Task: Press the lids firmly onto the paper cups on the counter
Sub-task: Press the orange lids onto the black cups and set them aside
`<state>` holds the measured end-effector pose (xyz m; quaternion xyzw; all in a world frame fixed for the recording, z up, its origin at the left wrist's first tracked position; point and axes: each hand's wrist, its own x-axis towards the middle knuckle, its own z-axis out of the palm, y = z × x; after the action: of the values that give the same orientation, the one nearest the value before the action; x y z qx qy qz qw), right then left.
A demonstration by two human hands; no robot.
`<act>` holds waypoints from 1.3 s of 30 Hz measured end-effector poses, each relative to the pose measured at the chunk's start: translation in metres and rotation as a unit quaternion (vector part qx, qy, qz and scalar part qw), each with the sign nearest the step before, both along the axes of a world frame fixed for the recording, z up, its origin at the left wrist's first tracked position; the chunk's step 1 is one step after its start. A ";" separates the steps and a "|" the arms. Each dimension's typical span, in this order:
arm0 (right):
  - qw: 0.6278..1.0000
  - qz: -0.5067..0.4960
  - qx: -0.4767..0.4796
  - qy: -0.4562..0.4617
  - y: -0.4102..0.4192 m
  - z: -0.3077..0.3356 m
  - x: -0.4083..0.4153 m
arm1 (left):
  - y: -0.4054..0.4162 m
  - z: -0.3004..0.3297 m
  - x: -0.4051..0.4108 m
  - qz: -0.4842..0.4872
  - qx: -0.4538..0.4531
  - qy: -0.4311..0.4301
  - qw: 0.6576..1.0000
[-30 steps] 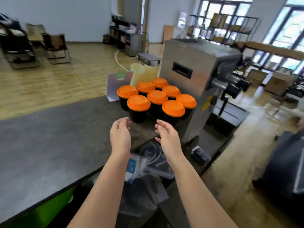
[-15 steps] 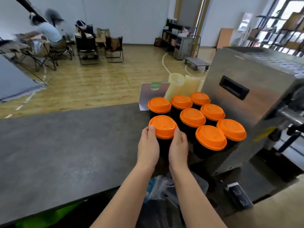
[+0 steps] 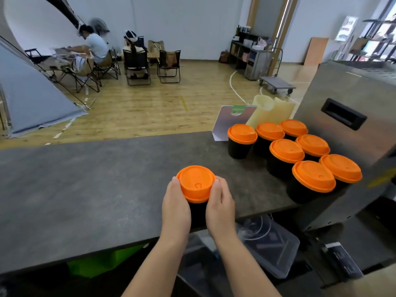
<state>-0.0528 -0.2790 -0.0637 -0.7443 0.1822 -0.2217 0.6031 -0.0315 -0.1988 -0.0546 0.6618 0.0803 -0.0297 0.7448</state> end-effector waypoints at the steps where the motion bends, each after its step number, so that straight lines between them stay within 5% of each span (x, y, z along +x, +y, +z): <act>1: 1.000 0.010 -0.008 0.005 0.000 0.001 0.001 | 0.004 0.001 0.002 -0.002 0.001 0.004 1.000; 11: 0.994 0.081 -0.015 -0.068 -0.004 0.005 0.017 | 0.008 0.001 0.013 -0.011 0.124 -0.218 0.968; 17: 0.990 0.058 -0.044 -0.123 -0.003 -0.012 0.022 | 0.012 -0.018 0.022 -0.005 0.126 -0.265 0.956; 29: 0.988 0.090 -0.037 -0.120 -0.007 -0.015 0.026 | 0.012 -0.025 0.026 -0.011 0.139 -0.268 0.953; 39: 0.994 0.063 -0.028 -0.086 -0.012 0.005 0.008 | 0.036 0.008 0.047 0.091 0.073 -0.193 0.974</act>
<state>-0.0449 -0.2910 -0.0583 -0.7491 0.0767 -0.2515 0.6081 0.0155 -0.1625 -0.0467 0.6978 -0.0029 0.1729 0.6951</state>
